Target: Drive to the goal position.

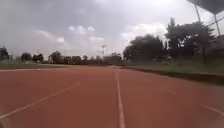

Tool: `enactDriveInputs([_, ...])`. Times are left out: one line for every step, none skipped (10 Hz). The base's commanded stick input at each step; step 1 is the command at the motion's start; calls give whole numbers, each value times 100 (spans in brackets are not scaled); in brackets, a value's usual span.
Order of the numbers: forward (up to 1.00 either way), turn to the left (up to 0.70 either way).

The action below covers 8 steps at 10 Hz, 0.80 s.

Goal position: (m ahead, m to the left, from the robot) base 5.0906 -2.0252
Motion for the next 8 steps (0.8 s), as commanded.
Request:
enactDriveInputs([45, 0])
enactDriveInputs([45, 0])
enactDriveInputs([45, 0])
enactDriveInputs([45, 0])
enactDriveInputs([45, 0])
enactDriveInputs([45, 0])
enactDriveInputs([45, 0])
enactDriveInputs([45, 0])
